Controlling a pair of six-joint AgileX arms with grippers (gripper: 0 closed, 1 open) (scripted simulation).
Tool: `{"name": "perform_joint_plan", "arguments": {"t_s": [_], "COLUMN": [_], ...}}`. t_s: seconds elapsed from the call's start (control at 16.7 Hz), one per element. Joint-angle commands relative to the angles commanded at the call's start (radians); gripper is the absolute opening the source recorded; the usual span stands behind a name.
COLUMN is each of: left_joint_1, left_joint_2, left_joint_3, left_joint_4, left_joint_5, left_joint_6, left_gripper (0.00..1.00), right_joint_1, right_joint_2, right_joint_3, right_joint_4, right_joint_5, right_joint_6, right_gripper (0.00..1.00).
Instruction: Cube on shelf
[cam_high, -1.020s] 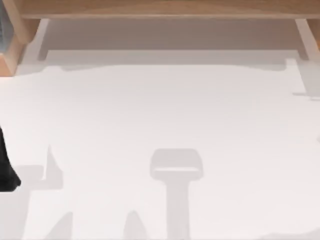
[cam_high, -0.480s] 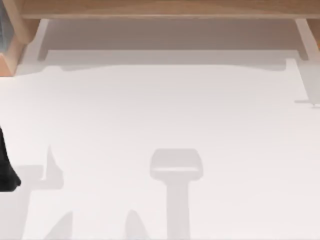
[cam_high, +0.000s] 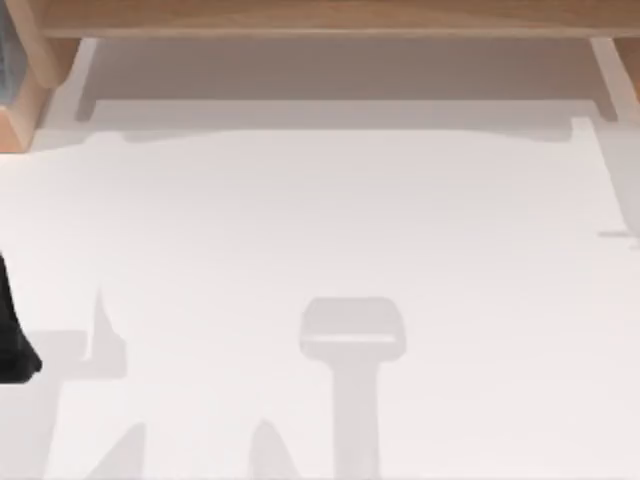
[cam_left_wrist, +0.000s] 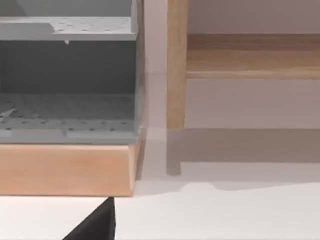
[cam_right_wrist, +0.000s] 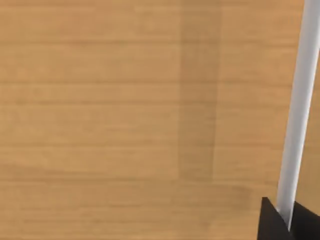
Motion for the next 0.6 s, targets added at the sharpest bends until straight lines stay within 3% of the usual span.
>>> {"name": "perform_joint_plan", "arguments": {"t_s": [0.42,0.6], "left_joint_1": [0.0,0.0], "left_joint_2": [0.0,0.0], "left_joint_3": [0.0,0.0], "left_joint_4": [0.0,0.0], "left_joint_5": [0.0,0.0], "left_joint_6": [0.0,0.0], "left_gripper": [1.0,1.0], "right_joint_1": [-0.044,-0.044], "right_joint_2": [-0.03,-0.03], "right_joint_3": [-0.077,-0.077], "right_joint_4": [0.052,0.052], "right_joint_5": [-0.047,-0.047], "right_joint_6": [0.001,0.001], "right_gripper": [0.0,0.23]}}
